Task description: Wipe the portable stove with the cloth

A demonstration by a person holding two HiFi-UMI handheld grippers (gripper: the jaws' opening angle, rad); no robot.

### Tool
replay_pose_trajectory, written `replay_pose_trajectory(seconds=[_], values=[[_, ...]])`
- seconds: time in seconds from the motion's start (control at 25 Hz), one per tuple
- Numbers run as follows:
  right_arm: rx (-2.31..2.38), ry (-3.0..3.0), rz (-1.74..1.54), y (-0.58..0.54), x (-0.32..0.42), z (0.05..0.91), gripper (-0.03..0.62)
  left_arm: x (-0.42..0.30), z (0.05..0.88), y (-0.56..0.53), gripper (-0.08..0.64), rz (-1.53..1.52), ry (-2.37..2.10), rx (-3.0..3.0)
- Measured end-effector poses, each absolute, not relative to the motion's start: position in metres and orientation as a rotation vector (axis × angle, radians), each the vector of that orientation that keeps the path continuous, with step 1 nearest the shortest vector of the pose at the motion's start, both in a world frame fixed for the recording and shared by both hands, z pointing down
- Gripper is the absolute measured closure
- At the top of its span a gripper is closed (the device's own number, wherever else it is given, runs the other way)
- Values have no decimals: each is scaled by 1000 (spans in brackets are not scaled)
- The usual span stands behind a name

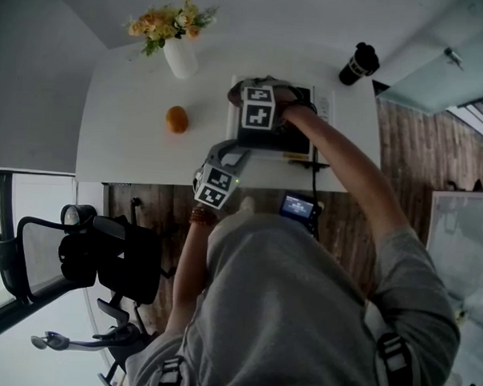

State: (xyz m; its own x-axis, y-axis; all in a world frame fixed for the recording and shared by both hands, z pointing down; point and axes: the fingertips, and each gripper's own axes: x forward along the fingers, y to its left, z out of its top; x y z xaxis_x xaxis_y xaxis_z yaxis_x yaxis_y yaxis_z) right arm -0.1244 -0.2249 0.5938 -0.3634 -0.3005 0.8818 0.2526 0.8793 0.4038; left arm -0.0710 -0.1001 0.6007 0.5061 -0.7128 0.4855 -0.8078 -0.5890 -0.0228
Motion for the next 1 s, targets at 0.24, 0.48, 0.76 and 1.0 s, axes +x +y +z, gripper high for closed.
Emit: replay_pose_trajectory(seconds=[0.24, 0.48, 0.76, 1.0], values=[[5, -1931, -492, -199, -121, 592, 512, -72, 601, -99, 385, 669, -1300, 2536], [-43, -1987, -435, -168, -118, 591, 512, -71, 601, -99, 385, 672, -1292, 2536], [-229, -2036, -265, -131, -109, 590, 506, -72, 602, -100, 385, 699, -1276, 2548], [97, -2583, 17, -156, -105, 506, 500, -74, 566, -97, 385, 657, -1316, 2641]])
